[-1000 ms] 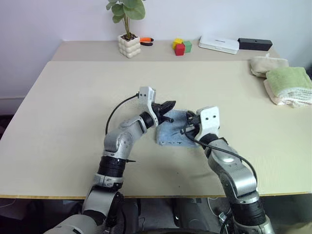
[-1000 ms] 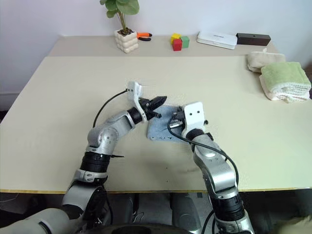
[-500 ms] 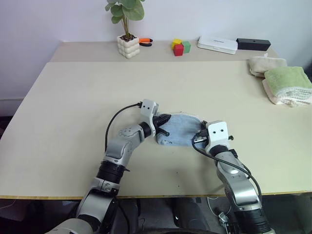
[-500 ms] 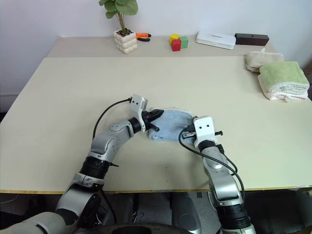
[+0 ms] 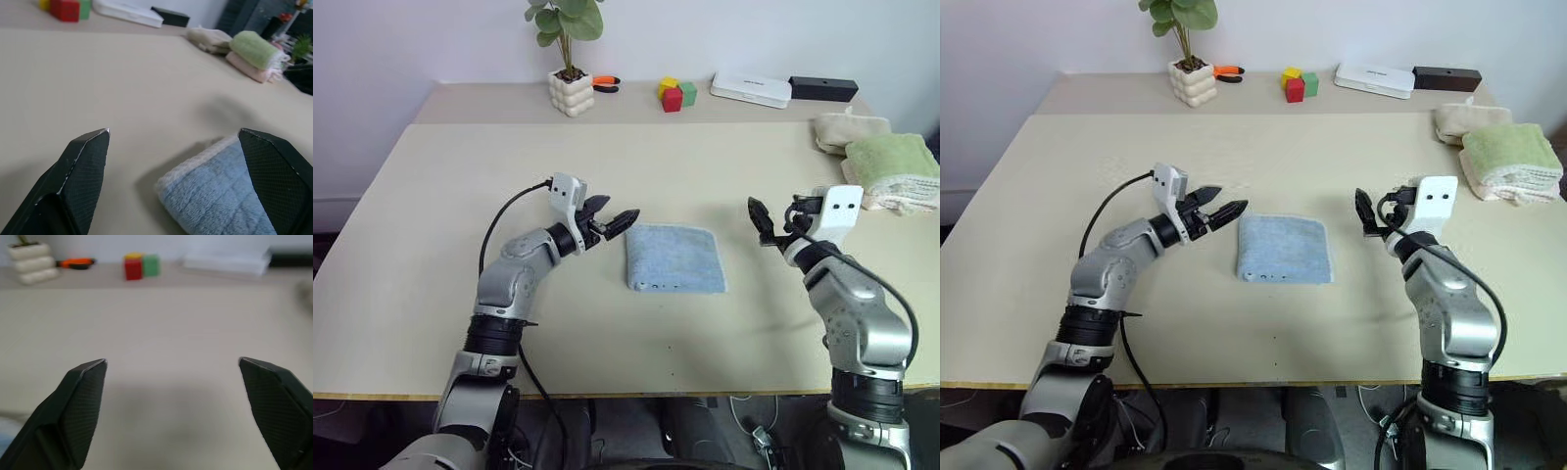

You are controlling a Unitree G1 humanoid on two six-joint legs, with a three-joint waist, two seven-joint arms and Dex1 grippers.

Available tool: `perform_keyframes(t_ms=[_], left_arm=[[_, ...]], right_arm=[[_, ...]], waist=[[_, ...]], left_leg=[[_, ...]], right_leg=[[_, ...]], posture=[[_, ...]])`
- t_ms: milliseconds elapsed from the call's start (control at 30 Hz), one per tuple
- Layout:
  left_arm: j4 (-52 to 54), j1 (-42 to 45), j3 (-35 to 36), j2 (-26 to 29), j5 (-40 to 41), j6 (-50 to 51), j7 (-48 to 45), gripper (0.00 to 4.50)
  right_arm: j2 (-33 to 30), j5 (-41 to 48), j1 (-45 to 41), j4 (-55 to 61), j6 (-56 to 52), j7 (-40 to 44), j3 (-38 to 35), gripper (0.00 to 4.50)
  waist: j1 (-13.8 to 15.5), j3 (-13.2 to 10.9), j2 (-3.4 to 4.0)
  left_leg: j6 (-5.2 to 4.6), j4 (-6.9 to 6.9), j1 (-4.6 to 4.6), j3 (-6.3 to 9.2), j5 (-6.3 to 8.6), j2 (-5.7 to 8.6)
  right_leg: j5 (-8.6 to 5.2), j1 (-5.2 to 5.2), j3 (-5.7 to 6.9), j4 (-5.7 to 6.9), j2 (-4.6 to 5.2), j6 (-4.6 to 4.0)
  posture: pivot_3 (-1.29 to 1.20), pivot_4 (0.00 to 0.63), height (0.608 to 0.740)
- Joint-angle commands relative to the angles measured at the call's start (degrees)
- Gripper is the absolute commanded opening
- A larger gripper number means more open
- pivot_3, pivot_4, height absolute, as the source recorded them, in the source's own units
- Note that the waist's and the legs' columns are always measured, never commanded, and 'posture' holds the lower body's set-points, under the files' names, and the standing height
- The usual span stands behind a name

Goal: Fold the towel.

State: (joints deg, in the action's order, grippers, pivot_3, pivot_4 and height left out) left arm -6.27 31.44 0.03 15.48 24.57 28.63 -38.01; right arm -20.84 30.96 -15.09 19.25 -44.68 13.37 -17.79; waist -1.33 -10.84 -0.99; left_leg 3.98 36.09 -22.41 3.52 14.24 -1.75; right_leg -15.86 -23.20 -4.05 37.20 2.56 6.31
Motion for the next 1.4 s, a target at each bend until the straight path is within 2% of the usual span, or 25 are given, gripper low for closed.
perform_keyframes(t_ms=[33,133,300,500,600,700,800,933,967,1067,1233,1400], left_arm=[[4.74,-0.79,1.30,4.41,3.17,0.32,-7.12,4.42],[8.80,-3.70,2.29,7.83,4.30,-4.90,-13.24,4.42],[11.41,-8.41,3.47,13.71,6.46,-5.88,-21.07,4.42],[17.90,-12.31,2.43,19.77,8.24,-2.52,-25.51,4.42],[18.59,-12.35,2.32,20.49,8.36,-1.90,-25.07,4.42],[17.18,-11.35,2.66,19.55,7.90,-2.82,-23.69,4.50],[17.28,-11.20,1.89,18.42,7.49,-2.89,-22.38,4.50],[17.05,-11.30,0.73,16.15,6.49,-4.01,-20.38,4.50],[16.89,-11.24,0.42,15.57,6.44,-4.10,-20.16,4.50],[16.82,-11.00,-0.49,14.23,6.55,-3.93,-19.98,4.50],[12.48,-8.19,-1.46,12.79,6.16,-5.01,-21.72,4.50],[5.27,-3.46,-3.32,9.77,4.58,-8.29,-24.56,4.50]], right_arm=[[-0.61,8.87,-1.36,6.07,-9.59,0.98,-0.21,4.50],[-1.82,10.23,-0.01,7.17,-13.60,1.48,1.93,4.50],[-3.65,5.89,2.02,6.49,-15.20,0.40,8.45,4.50],[-3.56,2.18,1.39,4.54,-14.71,-0.24,11.69,4.50],[-4.21,1.81,1.80,4.29,-14.88,1.47,13.18,4.50],[-2.16,4.42,0.47,2.32,-18.19,1.78,11.29,3.60],[-0.67,8.83,-0.11,1.92,-22.41,3.33,8.65,2.19],[2.44,12.39,-2.00,0.62,-25.52,1.19,2.94,0.24],[3.46,13.79,-2.64,0.38,-26.10,0.42,0.82,0.04],[7.00,18.49,-5.22,-0.14,-27.52,-3.83,-7.16,0.04],[12.57,26.29,-10.89,-0.94,-24.30,-18.77,-22.56,0.04],[14.29,30.59,-13.50,0.03,-12.62,-34.95,-33.69,0.04]], waist=[[-0.14,-0.02,0.04],[-0.15,-0.03,0.04],[0.12,-0.03,0.04],[0.13,-0.04,0.02],[0.16,-0.04,0.02],[0.11,-0.04,0.02],[0.09,-0.04,0.02],[0.09,-0.04,0.02],[0.07,-0.04,0.02],[0.12,-0.05,0.02],[0.22,-0.05,0.04],[0.36,-0.05,0.04]], left_leg=[[0.00,-0.01,-0.01,0.00,0.00,0.00],[0.00,-0.01,-0.04,-0.02,0.00,0.00],[0.00,0.02,-0.05,-0.04,0.00,0.00],[0.00,0.03,-0.09,-0.04,0.00,0.00],[-0.01,0.02,-0.08,-0.04,0.01,0.00],[-0.01,0.03,-0.08,-0.04,0.01,0.00],[-0.02,0.02,-0.08,-0.03,0.01,-0.02],[-0.03,0.02,-0.08,-0.04,0.02,-0.03],[-0.03,0.03,-0.08,-0.04,0.02,-0.03],[-0.03,0.02,-0.08,-0.04,0.02,-0.03],[-0.03,0.02,-0.11,-0.03,0.02,-0.03],[-0.03,0.00,-0.15,-0.03,0.02,-0.01]], right_leg=[[0.00,-0.02,0.00,0.02,0.00,0.00],[0.00,-0.03,0.00,-0.01,0.03,0.00],[-0.02,-0.04,0.00,-0.03,0.05,-0.03],[-0.04,-0.06,0.00,-0.06,0.04,-0.06],[-0.04,-0.06,0.00,-0.06,0.05,-0.07],[-0.04,-0.06,-0.01,-0.06,0.04,-0.07],[-0.03,-0.06,0.00,-0.06,0.02,-0.04],[-0.02,-0.06,0.00,-0.06,0.02,-0.02],[-0.02,-0.06,-0.01,-0.05,0.01,-0.02],[-0.01,-0.06,0.00,-0.04,0.01,-0.02],[-0.01,-0.08,0.00,-0.04,0.01,-0.02],[-0.01,-0.09,0.02,-0.08,0.03,-0.01]], posture=[[0.00,0.150,0.740],[0.00,0.150,0.740],[0.00,0.150,0.740],[0.00,0.150,0.740],[0.00,0.150,0.740],[0.00,0.150,0.740],[0.00,0.150,0.740],[0.00,0.150,0.740],[0.00,0.150,0.740],[0.00,0.150,0.740],[0.00,0.150,0.740],[0.00,0.150,0.740]])
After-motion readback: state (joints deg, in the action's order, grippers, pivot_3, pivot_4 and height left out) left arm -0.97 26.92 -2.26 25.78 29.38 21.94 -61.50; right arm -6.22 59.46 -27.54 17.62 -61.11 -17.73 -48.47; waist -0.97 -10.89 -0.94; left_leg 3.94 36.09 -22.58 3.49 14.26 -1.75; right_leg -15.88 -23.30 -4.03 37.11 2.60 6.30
